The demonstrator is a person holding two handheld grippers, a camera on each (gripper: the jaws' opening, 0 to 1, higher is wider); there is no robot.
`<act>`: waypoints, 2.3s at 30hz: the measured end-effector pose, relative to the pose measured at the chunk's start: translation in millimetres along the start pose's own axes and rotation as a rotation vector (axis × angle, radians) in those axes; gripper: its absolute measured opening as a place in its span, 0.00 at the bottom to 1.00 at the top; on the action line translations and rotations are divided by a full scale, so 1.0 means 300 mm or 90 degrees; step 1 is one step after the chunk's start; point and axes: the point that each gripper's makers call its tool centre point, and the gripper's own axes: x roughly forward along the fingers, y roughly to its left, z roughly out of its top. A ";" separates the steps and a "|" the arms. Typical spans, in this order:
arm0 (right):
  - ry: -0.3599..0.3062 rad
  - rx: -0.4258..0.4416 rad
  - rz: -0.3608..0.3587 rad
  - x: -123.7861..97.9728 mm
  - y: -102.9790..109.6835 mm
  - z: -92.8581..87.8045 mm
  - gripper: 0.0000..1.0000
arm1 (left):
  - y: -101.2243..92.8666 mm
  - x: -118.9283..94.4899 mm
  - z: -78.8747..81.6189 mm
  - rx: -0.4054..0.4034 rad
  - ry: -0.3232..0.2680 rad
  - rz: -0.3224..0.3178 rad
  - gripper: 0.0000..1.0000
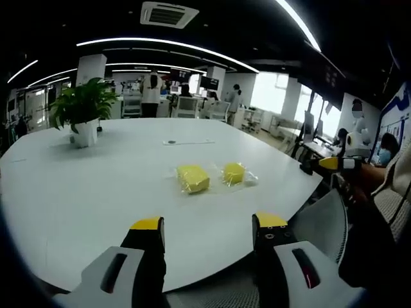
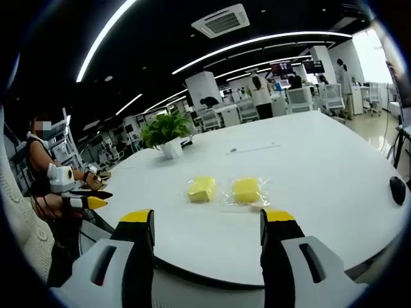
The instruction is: Compare the silicone blocks by pressing each to a similar depth, holding the contact briefly, and releasing to observe deformation and rebound differences across the visible hardness samples.
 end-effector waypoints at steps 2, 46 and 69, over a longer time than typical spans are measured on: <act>0.000 0.001 0.000 0.003 -0.001 -0.004 0.63 | 0.001 -0.001 0.000 0.014 0.004 0.002 0.54; 0.039 -0.009 0.031 0.035 0.010 -0.056 0.63 | 0.016 -0.036 -0.027 -0.002 0.011 0.034 0.55; 0.061 -0.005 0.023 0.053 -0.006 -0.085 0.63 | 0.034 0.088 0.086 -0.060 0.000 -0.015 0.56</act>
